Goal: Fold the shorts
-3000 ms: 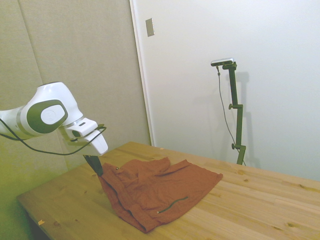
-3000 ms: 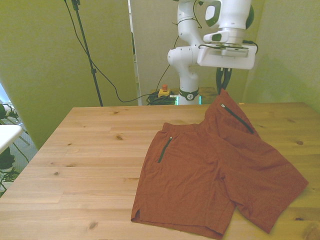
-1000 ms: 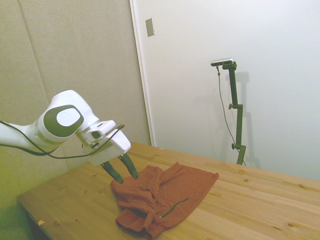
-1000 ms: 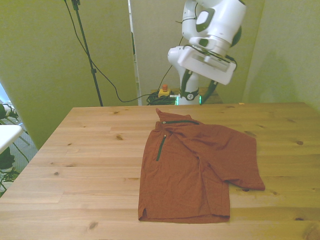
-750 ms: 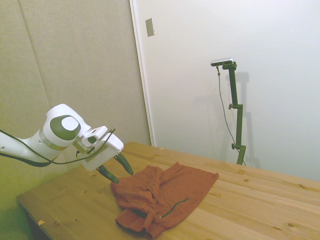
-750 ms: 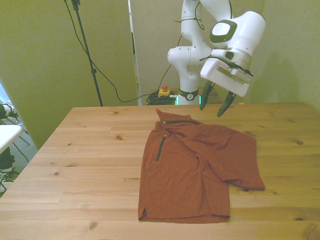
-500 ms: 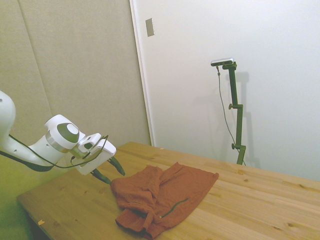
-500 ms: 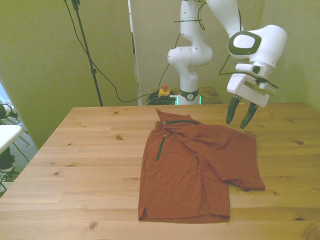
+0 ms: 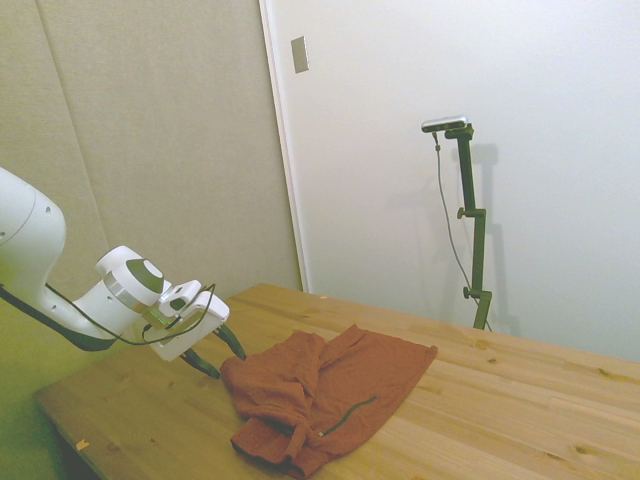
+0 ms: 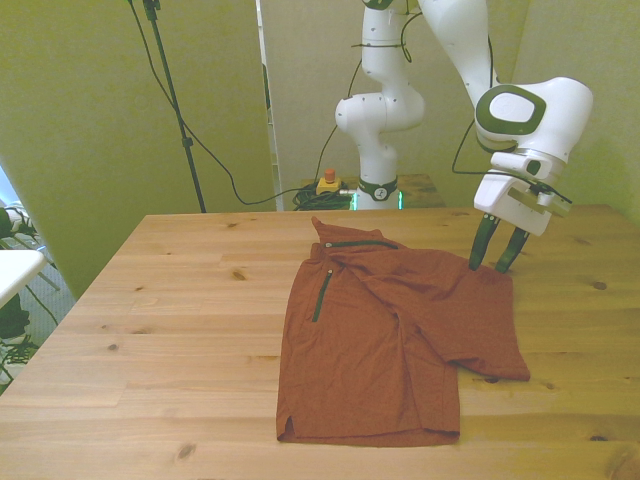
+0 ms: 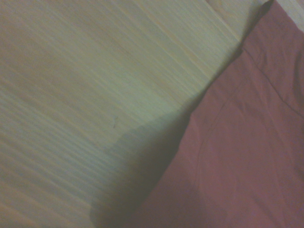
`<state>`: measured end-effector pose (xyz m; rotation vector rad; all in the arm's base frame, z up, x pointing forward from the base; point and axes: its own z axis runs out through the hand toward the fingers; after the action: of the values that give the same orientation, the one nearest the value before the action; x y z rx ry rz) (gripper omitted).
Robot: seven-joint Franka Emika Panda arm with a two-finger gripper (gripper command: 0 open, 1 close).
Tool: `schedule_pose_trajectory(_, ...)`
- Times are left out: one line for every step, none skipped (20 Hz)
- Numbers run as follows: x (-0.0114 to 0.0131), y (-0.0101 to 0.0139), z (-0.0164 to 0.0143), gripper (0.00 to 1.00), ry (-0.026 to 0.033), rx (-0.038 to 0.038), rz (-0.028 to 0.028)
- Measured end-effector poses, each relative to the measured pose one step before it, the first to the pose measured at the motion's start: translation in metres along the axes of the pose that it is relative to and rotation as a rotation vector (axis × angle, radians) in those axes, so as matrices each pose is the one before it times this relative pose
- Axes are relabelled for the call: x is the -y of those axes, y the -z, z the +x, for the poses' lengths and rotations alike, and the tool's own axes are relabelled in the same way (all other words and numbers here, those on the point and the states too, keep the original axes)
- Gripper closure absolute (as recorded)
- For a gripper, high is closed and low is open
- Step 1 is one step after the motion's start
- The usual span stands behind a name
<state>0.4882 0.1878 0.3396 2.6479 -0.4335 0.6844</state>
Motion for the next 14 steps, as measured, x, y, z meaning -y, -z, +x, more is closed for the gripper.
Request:
schedule_pose_trajectory(-0.00154,-0.00146,0.00157,0.0,-0.00269,-0.00213,-0.00627)
schedule_pose_trajectory(-0.00198,-0.0021,0.00081,0.0,0.00003,-0.00722,-0.01146)
schedule_pose_trajectory(-0.00194,-0.00268,0.00066,0.0,-0.00039,-0.00849,-0.01176)
schedule_pose_trajectory(-0.00186,-0.00266,0.0009,0.0,-0.00061,-0.01033,-0.01105)
schedule_pose_trajectory(-0.00161,-0.00292,0.00093,0.0,-0.00324,-0.01062,-0.01079)
schedule_pose_trajectory(-0.00129,-0.00279,0.0011,0.0,-0.00223,-0.01155,-0.0094)
schedule_pose_trajectory(-0.00021,-0.00251,0.00073,1.0,-0.00376,-0.00894,-0.00503)
schedule_pose_trajectory(0.00075,-0.00148,0.00136,1.0,-0.00549,-0.00896,-0.00193)
schedule_pose_trajectory(0.00163,-0.0012,0.00107,1.0,-0.00712,-0.00804,-0.00036)
schedule_pose_trajectory(0.00246,-0.0006,0.00124,1.0,-0.00758,-0.00595,0.00156)
schedule_pose_trajectory(0.0032,-0.00006,0.00102,1.0,-0.00753,-0.00202,0.00338)
schedule_pose_trajectory(0.00342,0.0004,0.00168,1.0,-0.0053,-0.00242,0.00429)
schedule_pose_trajectory(0.00339,0.00003,0.00111,1.0,-0.00178,-0.00068,0.00369)
schedule_pose_trajectory(0.00314,-0.00012,-0.00005,1.0,0.00052,0.00029,0.00301)
